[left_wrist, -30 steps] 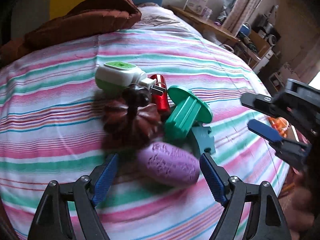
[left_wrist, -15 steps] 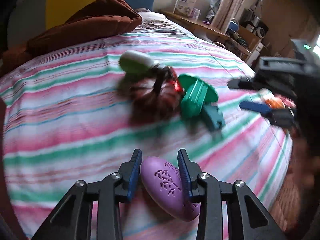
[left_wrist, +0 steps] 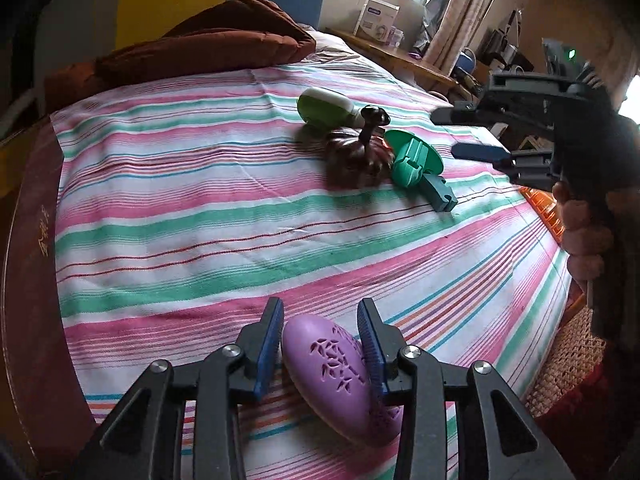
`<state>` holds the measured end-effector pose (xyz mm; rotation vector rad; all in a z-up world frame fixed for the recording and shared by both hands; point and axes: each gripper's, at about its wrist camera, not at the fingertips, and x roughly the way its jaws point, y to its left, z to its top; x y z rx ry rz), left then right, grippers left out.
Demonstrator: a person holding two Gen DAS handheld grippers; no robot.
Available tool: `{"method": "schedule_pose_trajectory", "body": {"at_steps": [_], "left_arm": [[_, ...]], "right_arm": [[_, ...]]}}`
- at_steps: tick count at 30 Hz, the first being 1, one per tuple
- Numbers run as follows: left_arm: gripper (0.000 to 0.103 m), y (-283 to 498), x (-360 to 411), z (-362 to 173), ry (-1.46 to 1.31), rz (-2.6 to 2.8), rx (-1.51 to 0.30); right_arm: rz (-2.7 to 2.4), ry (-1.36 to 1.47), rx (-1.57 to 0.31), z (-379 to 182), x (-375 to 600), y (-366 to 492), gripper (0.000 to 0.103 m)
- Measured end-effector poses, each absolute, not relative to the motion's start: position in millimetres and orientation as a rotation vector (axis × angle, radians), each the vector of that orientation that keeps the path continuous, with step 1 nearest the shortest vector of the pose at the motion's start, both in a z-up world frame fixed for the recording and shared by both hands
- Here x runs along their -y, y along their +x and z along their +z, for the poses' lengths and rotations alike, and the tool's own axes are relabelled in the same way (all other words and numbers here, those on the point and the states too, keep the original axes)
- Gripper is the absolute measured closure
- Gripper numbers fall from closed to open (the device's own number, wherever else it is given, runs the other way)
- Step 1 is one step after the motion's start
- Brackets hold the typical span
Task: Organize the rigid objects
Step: 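Grasp the dark brown spiky ball with the right tool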
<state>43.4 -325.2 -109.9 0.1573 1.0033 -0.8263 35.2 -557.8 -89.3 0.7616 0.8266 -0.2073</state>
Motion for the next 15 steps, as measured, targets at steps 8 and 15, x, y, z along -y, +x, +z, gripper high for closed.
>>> {"method": "schedule_pose_trajectory", "body": {"at_steps": [8, 15], "left_arm": [[0.061, 42, 326, -112, 0.16, -0.831, -0.98], [0.06, 40, 323, -113, 0.147, -0.828, -0.958]], "right_arm": [[-0.167, 0.513, -0.891, -81, 502, 62, 0.058], [-0.192, 0.373, -0.88, -96, 487, 93, 0.06]]}}
